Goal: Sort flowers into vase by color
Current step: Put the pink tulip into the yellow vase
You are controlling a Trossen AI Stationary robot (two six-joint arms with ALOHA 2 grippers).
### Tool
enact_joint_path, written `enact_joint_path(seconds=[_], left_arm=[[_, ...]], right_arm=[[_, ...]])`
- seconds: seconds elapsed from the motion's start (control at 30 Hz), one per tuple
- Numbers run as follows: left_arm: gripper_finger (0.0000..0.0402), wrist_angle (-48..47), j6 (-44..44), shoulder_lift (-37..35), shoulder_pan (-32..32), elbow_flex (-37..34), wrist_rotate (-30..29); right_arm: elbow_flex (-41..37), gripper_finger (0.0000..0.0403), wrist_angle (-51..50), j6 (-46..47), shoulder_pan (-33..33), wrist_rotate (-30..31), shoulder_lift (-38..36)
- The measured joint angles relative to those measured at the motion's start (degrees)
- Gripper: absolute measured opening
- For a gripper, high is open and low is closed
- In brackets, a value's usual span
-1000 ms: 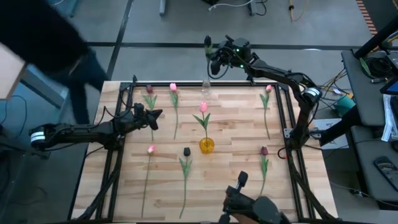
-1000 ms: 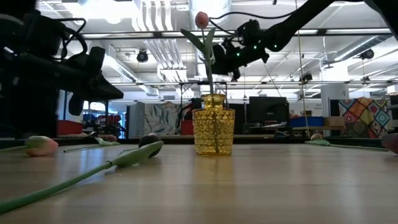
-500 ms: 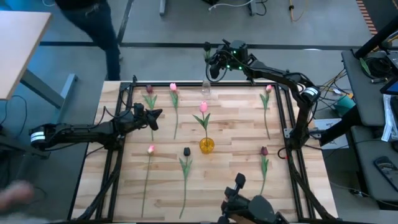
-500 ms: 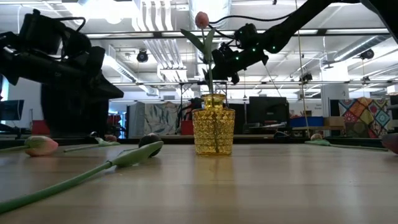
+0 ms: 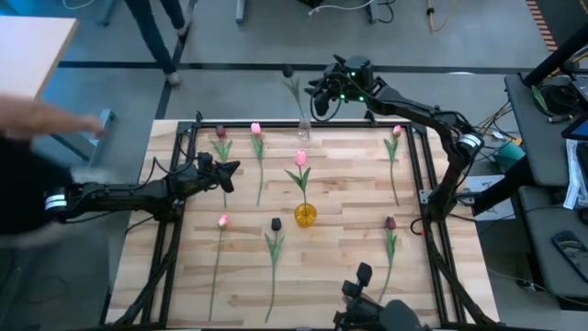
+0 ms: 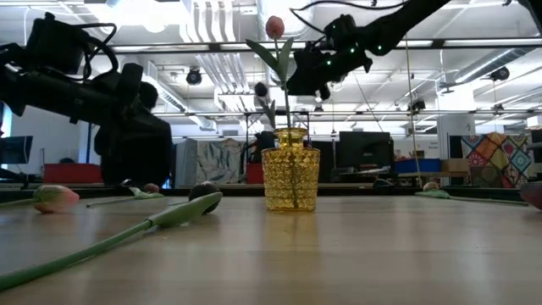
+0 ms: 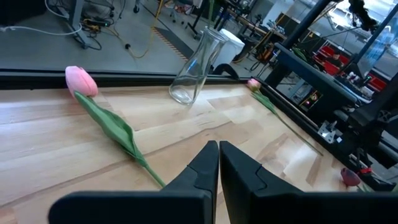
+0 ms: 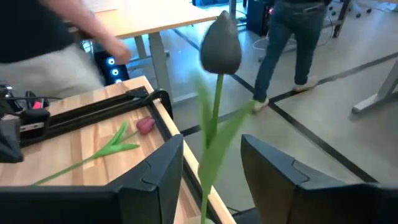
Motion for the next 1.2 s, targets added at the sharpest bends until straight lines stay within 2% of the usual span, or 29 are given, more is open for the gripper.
enact_joint_path(seconds=[0.2,0.4,0.53,0.63,0.77,1.0,1.2], left_arm=[[0.0000,0.0,0.0,0.0,0.0,0.0,0.0],[0.0000,-0.3,-0.2,0.0,0.0,0.7,1.6],[0.0000,-6.9,0.0,0.0,0.3,4.3,2.0],[0.0000,-14.9,0.0,0.5,1.6,8.1,2.9],[0.0000,-23.7,1.2,2.1,5.6,12.3,10.3],[0.0000,-24.3,4.5,6.1,14.1,14.4,26.6],[0.0000,-24.3,4.6,9.2,18.1,15.0,28.0]], right_arm=[[0.0,0.0128,-7.9,-0.1,0.0,0.8,-5.5],[0.0,0.0062,-20.4,-2.4,0.1,1.6,-11.6],[0.0,0.0017,-29.7,-3.9,0.1,3.0,-15.6],[-0.5,0.0012,-35.2,-4.8,0.0,5.0,-18.0],[-4.0,0.0012,-36.6,-3.9,-0.1,5.1,-21.2],[-14.0,0.0012,-36.4,0.8,-0.1,5.1,-27.2],[-22.0,0.0012,-38.6,7.9,-0.1,4.0,-32.4]])
